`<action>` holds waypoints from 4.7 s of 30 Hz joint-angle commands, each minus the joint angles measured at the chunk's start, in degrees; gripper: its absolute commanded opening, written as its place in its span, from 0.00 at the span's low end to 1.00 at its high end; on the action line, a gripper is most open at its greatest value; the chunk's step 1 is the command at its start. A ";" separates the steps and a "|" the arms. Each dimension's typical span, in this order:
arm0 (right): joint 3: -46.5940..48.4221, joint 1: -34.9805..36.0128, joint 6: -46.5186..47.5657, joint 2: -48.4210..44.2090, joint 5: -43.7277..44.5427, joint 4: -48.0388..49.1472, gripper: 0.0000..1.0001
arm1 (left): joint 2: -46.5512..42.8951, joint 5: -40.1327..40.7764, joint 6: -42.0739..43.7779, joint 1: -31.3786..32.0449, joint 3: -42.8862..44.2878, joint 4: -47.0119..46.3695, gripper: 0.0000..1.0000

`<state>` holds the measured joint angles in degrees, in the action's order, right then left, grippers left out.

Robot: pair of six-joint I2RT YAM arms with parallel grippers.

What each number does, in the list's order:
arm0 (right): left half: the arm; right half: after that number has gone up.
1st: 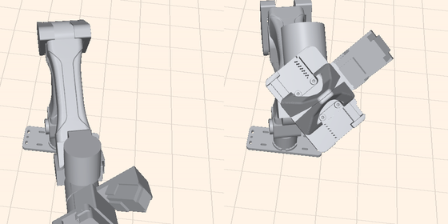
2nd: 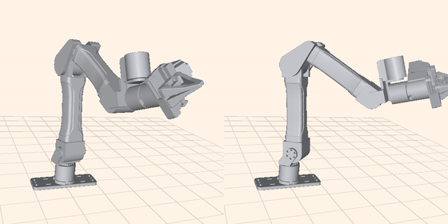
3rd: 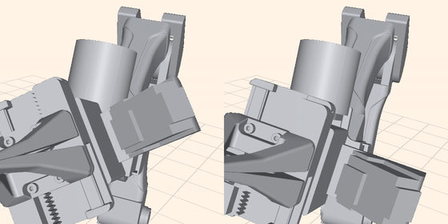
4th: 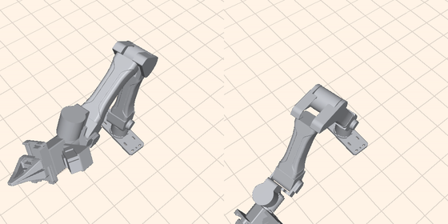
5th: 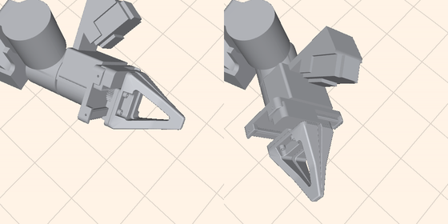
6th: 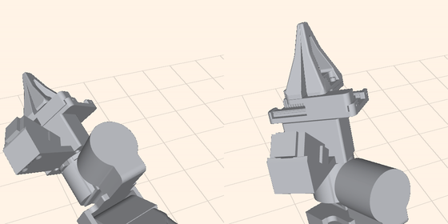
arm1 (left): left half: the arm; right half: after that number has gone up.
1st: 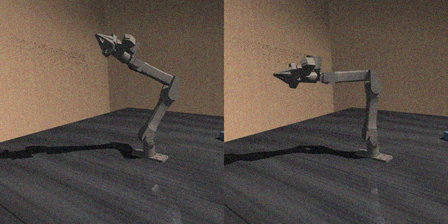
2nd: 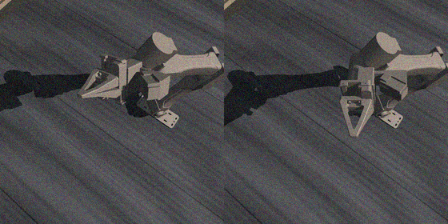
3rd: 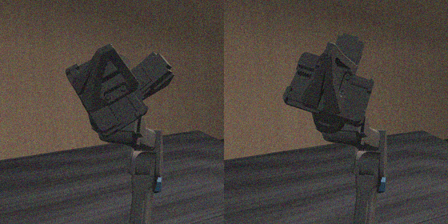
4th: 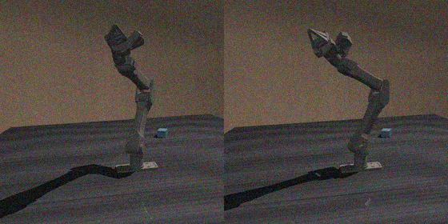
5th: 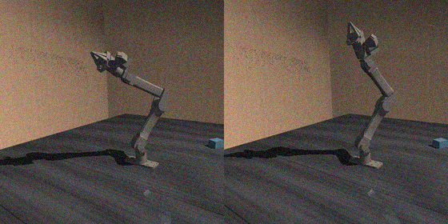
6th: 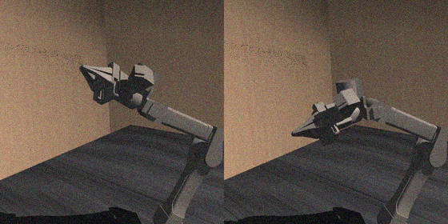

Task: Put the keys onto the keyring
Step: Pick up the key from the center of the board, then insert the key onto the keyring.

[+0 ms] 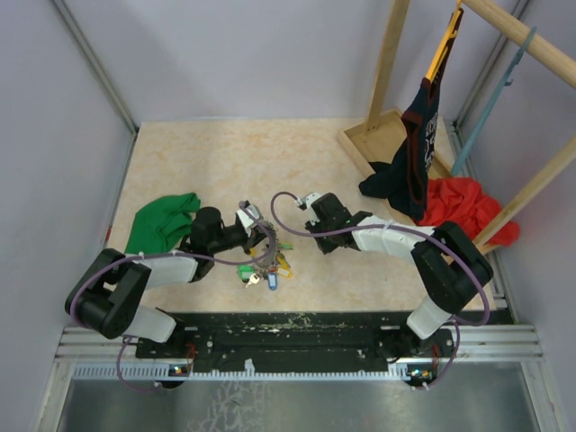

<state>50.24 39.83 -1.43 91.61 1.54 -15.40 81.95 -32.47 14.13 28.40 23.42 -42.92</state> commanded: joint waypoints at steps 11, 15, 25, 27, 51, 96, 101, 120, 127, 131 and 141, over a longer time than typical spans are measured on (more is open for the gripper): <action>0.91 -0.63 0.93 2.34 -0.42 2.98 0.16 | -0.79 -1.21 -0.06 0.16 0.60 -2.06 0.00; 1.02 -0.62 1.08 2.58 0.07 2.41 0.11 | -0.89 -1.19 -0.04 0.17 0.62 -2.02 0.00; 1.22 -0.68 1.34 1.01 0.44 0.69 0.13 | -0.98 -1.39 -0.08 0.19 0.62 -2.04 0.00; 1.27 -0.62 1.42 1.19 0.32 0.63 0.13 | -1.00 -1.37 -0.06 0.21 0.66 -2.00 0.00; 0.37 -0.63 3.41 -4.47 -0.83 2.38 0.00 | -1.42 -3.57 0.86 0.21 0.39 -2.01 0.00; -16.68 -0.49 25.07 -16.43 -26.25 40.25 0.00 | 1.01 -7.12 5.26 2.11 -1.32 -8.31 0.00; -16.68 -0.39 25.09 -13.80 -26.87 42.53 0.00 | 2.03 -7.13 5.13 2.19 -0.96 -8.59 0.00; -15.15 0.49 27.58 -11.69 -30.18 41.46 0.00 | 2.38 -9.78 5.49 2.45 -1.12 -9.29 0.00; -14.99 0.66 28.06 -11.37 -30.46 41.50 0.00 | 2.51 -10.48 5.50 2.45 -0.97 -9.27 0.00; -14.76 0.79 27.98 -11.02 -30.53 41.51 0.00 | 2.55 -10.89 5.55 2.45 -0.93 -9.29 0.00; -14.44 0.86 27.47 -10.84 -30.82 42.01 0.00 | 2.78 -11.79 5.72 2.53 -0.72 -8.95 0.00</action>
<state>32.80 40.38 25.93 80.79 -27.59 24.05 84.14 -42.48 19.75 30.61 22.57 -49.78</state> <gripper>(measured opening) 0.008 0.007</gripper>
